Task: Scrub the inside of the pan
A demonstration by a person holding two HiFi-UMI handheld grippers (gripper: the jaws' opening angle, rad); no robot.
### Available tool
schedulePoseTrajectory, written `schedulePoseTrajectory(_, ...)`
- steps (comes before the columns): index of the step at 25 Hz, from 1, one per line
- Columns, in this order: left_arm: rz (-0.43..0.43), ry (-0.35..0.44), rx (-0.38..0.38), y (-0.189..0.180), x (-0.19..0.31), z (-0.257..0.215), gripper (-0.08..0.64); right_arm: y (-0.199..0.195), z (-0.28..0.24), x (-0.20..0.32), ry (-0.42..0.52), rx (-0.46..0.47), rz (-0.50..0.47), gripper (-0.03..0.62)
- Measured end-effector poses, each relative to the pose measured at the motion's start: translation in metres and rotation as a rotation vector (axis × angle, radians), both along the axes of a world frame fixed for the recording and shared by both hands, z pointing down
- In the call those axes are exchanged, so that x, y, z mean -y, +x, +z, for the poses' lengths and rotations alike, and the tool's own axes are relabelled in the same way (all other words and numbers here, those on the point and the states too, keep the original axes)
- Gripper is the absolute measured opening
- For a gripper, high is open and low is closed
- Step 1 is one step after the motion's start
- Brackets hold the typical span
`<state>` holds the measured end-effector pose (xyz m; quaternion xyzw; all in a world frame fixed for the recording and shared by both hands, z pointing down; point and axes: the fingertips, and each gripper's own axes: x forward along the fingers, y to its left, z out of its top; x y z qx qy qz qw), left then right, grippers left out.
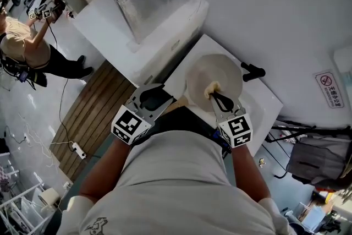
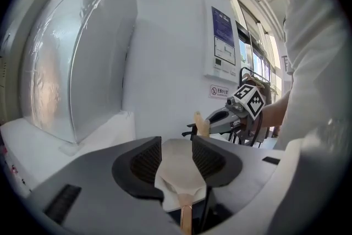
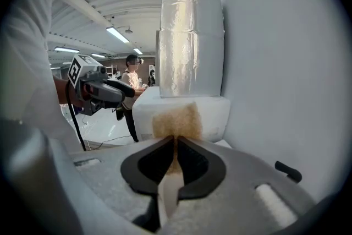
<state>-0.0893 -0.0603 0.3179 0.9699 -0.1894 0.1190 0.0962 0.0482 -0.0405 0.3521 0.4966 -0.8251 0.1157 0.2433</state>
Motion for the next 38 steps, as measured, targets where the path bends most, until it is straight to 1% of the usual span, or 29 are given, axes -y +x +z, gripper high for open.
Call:
schedulePoseTrajectory(4,0.003,0.003,-0.023,-0.006,0.0,-0.008,0.172,-0.004,-0.009,-0.002,0.018,0.022,0.019,0.023)
schedulePoseTrajectory(9,0.005,0.016,-0.058,-0.009,0.003,-0.02,0.161,-0.003,-0.02,-0.004,0.034,0.026,0.036,0.025)
schedulePoseTrajectory(14,-0.002,0.037,-0.095,-0.009,-0.003,-0.035,0.096,0.0,-0.035,-0.017,0.056,0.017,0.035,0.024)
schedulePoseTrajectory(19,-0.02,0.04,-0.115,-0.001,-0.018,-0.044,0.012,0.008,-0.051,-0.036,0.09,0.025,-0.008,0.025)
schedulePoseTrajectory(20,-0.024,0.05,-0.115,0.003,-0.022,-0.048,-0.002,0.012,-0.054,-0.04,0.099,0.027,-0.014,0.025)
schedulePoseTrajectory(24,-0.054,0.091,-0.109,0.019,-0.041,-0.058,-0.002,0.036,-0.069,-0.06,0.126,0.024,-0.025,0.023)
schedulePoseTrajectory(27,-0.075,0.07,-0.112,0.037,-0.063,-0.064,-0.002,0.055,-0.08,-0.08,0.138,0.044,-0.046,0.025)
schedulePoseTrajectory(32,-0.116,0.043,-0.109,0.08,-0.11,-0.067,-0.002,0.097,-0.086,-0.125,0.143,0.063,-0.086,0.025)
schedulePoseTrajectory(35,-0.154,0.059,-0.1,0.102,-0.138,-0.066,-0.002,0.128,-0.081,-0.153,0.13,0.07,-0.086,0.023)
schedulePoseTrajectory(38,-0.173,0.087,-0.099,0.125,-0.17,-0.072,-0.002,0.152,-0.075,-0.182,0.131,0.069,-0.103,0.023)
